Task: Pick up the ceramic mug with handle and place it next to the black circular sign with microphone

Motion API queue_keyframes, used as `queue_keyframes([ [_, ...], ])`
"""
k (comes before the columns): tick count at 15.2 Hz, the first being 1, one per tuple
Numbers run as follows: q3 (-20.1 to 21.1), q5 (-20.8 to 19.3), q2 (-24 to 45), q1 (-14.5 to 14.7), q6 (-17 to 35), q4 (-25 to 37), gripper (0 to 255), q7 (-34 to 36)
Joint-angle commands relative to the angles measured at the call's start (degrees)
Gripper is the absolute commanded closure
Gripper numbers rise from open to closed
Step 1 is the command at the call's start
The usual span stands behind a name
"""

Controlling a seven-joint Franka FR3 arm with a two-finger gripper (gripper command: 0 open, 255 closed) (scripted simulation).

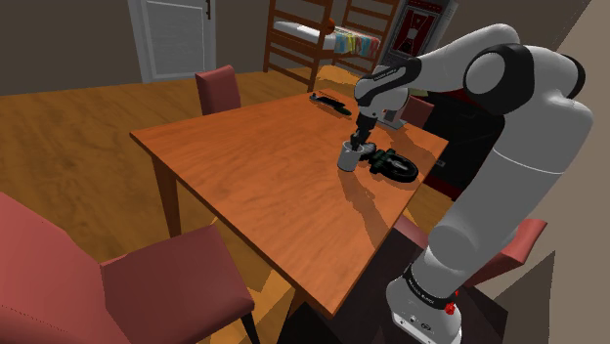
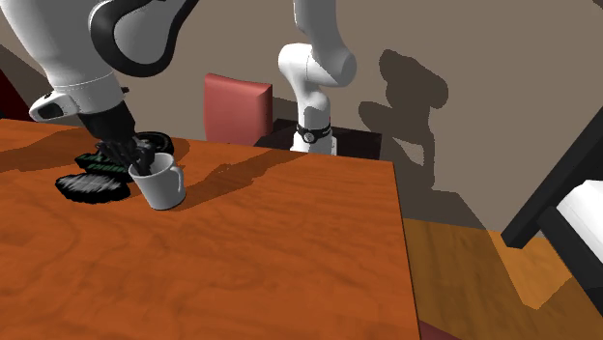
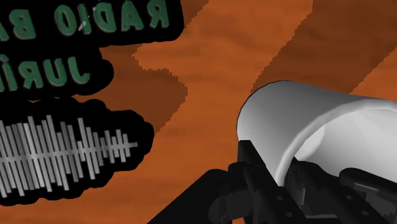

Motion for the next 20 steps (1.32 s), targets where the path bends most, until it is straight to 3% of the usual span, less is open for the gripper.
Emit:
queue_keyframes([
  [1, 0.0, 0.0, 0.0, 0.0, 0.0, 0.0, 255, 0.0],
  [2, 0.0, 0.0, 0.0, 0.0, 0.0, 0.0, 255, 0.0],
  [3, 0.0, 0.0, 0.0, 0.0, 0.0, 0.0, 0, 0.0],
  [8, 0.0, 0.0, 0.0, 0.0, 0.0, 0.0, 0, 0.0],
  [12, -0.2, -1.2, -2.9, 0.0, -6.9, 4.2, 0, 0.8],
  [20, -0.2, -1.2, -2.9, 0.0, -6.9, 4.2, 0, 0.8],
])
